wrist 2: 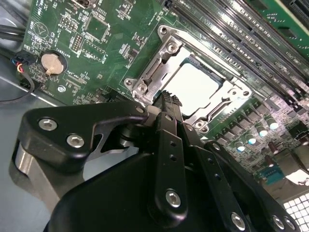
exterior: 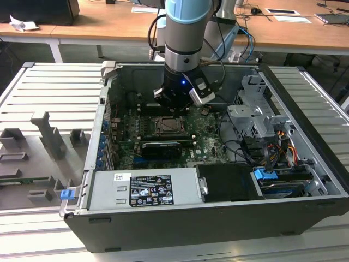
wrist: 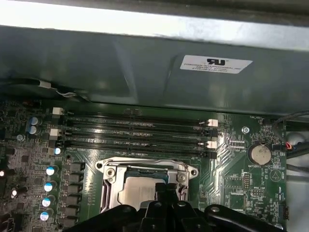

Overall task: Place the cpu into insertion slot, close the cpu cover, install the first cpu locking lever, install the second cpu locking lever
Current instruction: 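Install the second cpu locking lever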

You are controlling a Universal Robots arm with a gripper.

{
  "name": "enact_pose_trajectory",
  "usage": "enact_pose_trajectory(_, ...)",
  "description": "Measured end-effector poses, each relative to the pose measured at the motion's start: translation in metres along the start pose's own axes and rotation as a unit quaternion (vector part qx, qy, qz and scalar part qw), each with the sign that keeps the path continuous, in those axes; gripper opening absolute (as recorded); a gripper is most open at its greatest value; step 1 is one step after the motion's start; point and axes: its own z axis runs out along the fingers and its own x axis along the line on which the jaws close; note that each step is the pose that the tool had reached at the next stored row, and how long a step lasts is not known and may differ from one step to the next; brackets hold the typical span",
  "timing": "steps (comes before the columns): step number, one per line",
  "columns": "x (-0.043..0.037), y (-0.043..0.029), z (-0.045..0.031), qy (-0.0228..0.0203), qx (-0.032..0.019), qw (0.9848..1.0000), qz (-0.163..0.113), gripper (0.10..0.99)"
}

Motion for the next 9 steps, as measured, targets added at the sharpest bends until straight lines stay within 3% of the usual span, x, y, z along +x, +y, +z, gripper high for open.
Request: enact_pose_trajectory(9, 0.0004, -0.0053, -0.0007, 0.0, 0.0, 1.0, 0.0, 0.106)
